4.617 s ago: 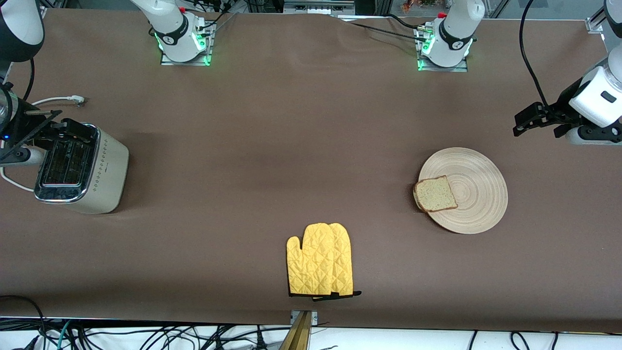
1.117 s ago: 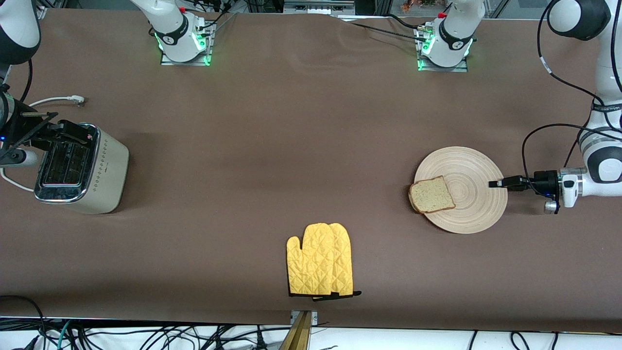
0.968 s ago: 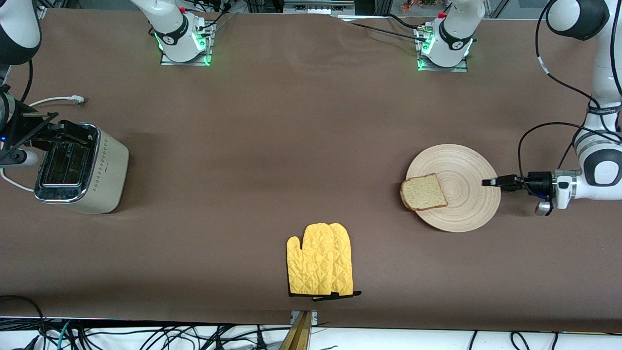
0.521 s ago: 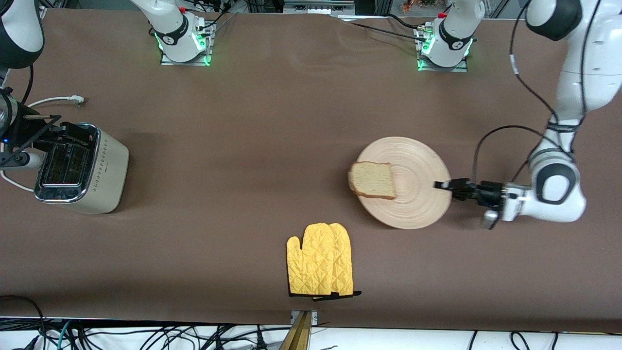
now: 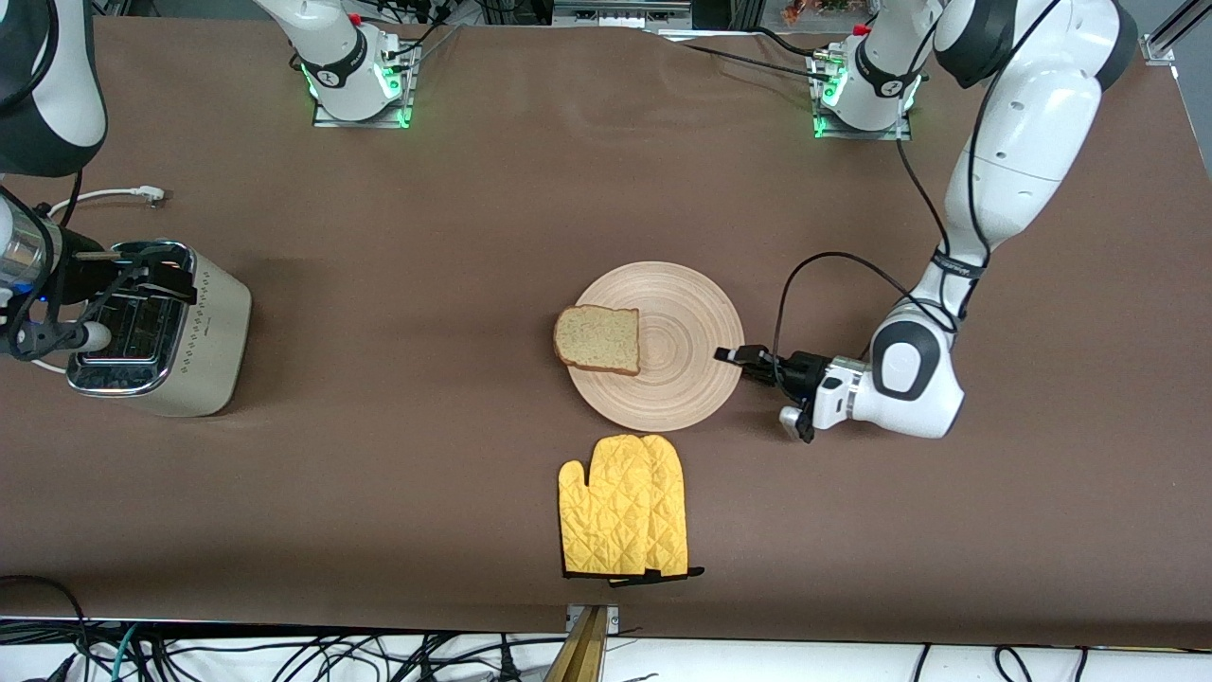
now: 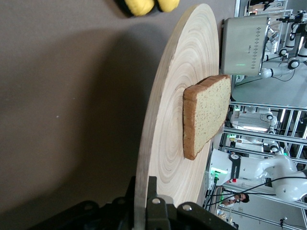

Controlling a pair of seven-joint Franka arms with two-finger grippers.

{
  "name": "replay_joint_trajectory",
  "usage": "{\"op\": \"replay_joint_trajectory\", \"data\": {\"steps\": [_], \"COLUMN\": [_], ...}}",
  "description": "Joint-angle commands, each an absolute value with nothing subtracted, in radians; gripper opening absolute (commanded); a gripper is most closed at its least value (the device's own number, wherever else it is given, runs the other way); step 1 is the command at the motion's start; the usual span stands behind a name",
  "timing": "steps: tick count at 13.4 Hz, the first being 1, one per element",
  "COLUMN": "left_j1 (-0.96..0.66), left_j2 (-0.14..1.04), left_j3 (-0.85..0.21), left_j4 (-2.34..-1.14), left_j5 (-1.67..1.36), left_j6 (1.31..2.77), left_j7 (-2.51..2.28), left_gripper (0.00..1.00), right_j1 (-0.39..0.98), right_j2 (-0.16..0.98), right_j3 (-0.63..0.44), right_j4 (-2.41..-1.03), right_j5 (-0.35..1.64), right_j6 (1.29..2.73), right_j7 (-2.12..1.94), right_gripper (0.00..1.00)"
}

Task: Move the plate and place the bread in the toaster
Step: 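Slide the wooden plate with the left gripper toward the table center, then release the plate with the left gripper while the right gripper reaches the bread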

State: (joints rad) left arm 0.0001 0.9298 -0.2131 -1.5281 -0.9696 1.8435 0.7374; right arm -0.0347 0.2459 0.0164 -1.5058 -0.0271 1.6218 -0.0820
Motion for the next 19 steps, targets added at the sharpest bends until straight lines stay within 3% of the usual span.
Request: {"op": "replay_joint_trajectory", "data": {"steps": [1,3,4,5,7,11,14,19], "left_j1": [0.000,-0.034,-0.049,-0.037,-0.015,0.018,0.046,0.061], "left_j2": [0.945,0.957,0.957,0.951,0.931,0.801,0.692,0.424], "left_j3": [-0.209,-0.207,-0.207,-0.207,-0.199,-0.190,-0.183,-0.176], "left_j4": [-1.523,-1.525,-1.529,-1.528,-1.528,-1.514,-1.514,-1.509], "left_j5": [-1.003,-1.000,-1.000,-0.999,-0.989,-0.696,-0.479,-0.034], "left_j6": [1.844,1.899,1.919,1.914,1.890,1.827,1.787,1.723], "left_j7": [0.755,0.755,0.747,0.736,0.727,0.585,0.491,0.396], "left_gripper": [0.00,0.00,0.18,0.99,1.00,1.00,1.00,1.00], "right_j1": [-0.047,-0.046,-0.045,-0.038,-0.034,-0.015,0.038,0.217], "right_j2": [0.253,0.255,0.259,0.262,0.299,0.320,0.397,0.478], "right_j3": [0.020,0.020,0.021,0.023,0.029,0.029,0.029,0.031], "right_j4": [-1.494,-1.494,-1.494,-1.497,-1.519,-1.558,-1.572,-1.701], "right_j5": [-0.034,-0.032,-0.031,-0.028,0.009,0.292,0.474,0.670], "right_j6": [1.608,1.601,1.601,1.601,1.600,1.605,1.630,1.938], "right_j7": [-0.069,-0.078,-0.078,-0.075,-0.072,-0.066,-0.042,0.101], "right_gripper": [1.00,1.00,1.00,1.00,1.00,1.00,1.00,1.00]}}
